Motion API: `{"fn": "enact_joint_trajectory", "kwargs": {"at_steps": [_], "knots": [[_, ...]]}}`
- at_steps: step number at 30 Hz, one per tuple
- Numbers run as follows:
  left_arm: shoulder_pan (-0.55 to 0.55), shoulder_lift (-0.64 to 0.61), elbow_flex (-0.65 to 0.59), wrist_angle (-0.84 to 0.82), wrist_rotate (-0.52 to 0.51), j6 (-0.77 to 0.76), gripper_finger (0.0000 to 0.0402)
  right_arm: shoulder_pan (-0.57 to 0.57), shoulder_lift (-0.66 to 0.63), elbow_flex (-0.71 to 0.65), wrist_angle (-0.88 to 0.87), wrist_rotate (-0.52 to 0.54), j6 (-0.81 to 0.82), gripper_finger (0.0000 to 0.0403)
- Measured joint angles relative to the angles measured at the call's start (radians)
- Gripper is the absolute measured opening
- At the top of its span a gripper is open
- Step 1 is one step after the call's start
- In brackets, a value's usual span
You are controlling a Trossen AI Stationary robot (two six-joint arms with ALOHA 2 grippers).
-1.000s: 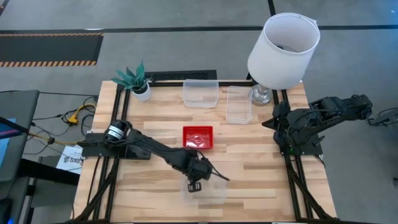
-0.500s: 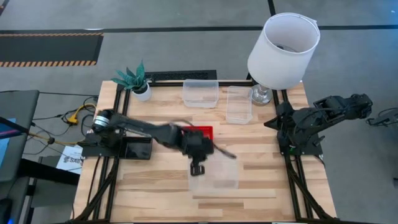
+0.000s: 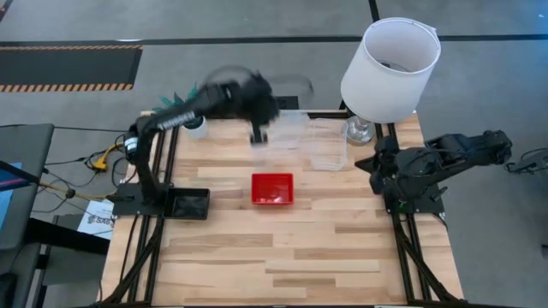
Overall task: Stack baskets by color
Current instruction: Stack the bottom transparent bin on the top left transparent bin
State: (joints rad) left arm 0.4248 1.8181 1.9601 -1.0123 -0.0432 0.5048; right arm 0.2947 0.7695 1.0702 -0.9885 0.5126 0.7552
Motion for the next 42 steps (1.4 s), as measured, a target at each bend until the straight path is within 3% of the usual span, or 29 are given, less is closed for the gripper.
{"fn": "enact_joint_trajectory", "kwargs": {"at_steps": [5,13,26,42], "knots": [[0.202,0.077,0.050,0.093,0.124,0.153,0.0000,-0.048,0.043,0.000,0.017,0.043,0.124,0.0007],[0.306,0.216,0.079,0.099,0.278,0.319,0.0000,-0.110,0.091,0.000,0.035,0.043,0.217,0.0007],[0.336,0.310,0.068,0.165,0.334,0.321,0.0000,-0.127,0.135,0.000,0.040,0.039,0.243,0.0007],[0.343,0.381,0.064,0.078,0.317,0.288,0.0000,-0.116,0.134,0.000,0.040,0.024,0.240,0.0007]]}}
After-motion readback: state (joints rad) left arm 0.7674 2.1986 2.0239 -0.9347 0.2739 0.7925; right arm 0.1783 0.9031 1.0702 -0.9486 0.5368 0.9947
